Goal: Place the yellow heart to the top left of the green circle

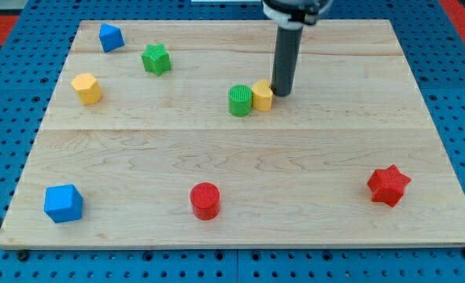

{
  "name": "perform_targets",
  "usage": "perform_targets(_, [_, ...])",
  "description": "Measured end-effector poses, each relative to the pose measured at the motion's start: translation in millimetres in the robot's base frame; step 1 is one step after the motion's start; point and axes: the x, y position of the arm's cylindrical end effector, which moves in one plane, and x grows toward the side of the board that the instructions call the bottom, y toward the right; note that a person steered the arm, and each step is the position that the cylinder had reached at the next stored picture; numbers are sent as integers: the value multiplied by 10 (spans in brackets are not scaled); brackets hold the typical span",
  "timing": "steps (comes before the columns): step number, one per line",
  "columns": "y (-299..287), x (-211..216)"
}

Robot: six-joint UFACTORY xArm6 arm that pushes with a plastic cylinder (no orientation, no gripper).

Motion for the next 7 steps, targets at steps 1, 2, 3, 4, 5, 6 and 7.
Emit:
perform_targets(1, [90,-301])
perform_targets(2, [716,150])
perform_targets(3, [277,556])
perform_targets(4, [-136,494])
perform_targets(5, [-559,9])
perform_targets(6, [-545,-111])
perform_targets(7, [-651,-211])
